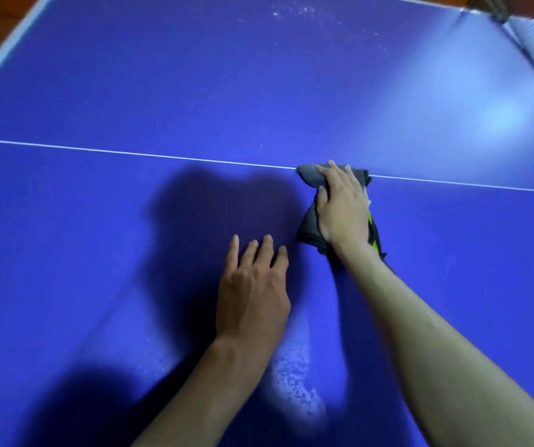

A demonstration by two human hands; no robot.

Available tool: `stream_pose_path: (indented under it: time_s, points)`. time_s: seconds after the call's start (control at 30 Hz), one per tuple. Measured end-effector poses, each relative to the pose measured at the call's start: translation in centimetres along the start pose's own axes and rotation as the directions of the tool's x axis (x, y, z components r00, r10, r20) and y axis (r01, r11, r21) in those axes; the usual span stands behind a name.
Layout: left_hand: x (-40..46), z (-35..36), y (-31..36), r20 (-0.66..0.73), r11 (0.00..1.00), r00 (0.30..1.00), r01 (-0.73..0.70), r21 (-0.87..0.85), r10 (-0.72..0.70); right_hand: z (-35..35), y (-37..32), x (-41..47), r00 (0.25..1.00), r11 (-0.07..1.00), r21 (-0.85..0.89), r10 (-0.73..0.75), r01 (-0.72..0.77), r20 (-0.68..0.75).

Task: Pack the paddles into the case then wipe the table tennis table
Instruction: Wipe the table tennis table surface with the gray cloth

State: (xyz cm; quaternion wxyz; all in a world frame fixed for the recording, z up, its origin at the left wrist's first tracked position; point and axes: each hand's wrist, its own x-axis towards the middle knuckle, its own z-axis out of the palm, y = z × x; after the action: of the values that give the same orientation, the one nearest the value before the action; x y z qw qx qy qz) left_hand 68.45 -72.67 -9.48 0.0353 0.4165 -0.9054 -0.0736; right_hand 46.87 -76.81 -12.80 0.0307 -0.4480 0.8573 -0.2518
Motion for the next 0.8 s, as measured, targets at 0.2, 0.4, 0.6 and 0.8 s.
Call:
stream_pose_path:
  time_s: [0.2, 0.4, 0.6, 0.8]
  points:
    - [-0.1, -0.3, -0.7, 0.044, 0.999, 0.999, -0.031, -0.031, 0.032, -0.1, -0.4, 0.0, 1.0, 1.0, 0.019, 0.007, -0.008, 0.015]
    - [-0.2, -0.8, -0.9, 0.102, 0.994, 0.994, -0.023, -0.105, 0.034, -0.6, -2.7, -8.0, 1.0, 1.0, 0.005, -0.015, 0.015, 0.017]
    - [-2.7, -0.8, -4.6, 0.035, 0.973, 0.999, -0.012, -0.229, 0.021, -2.2, -5.4, -20.3, 1.0, 1.0, -0.007, -0.017, 0.017, 0.019]
    - [-7.5, -1.7, -9.4, -0.102, 0.98, 0.995, -0.021, -0.196, 0.001, -2.8, -8.5, -31.7, 1.0, 1.0, -0.022, -0.014, 0.015, 0.023]
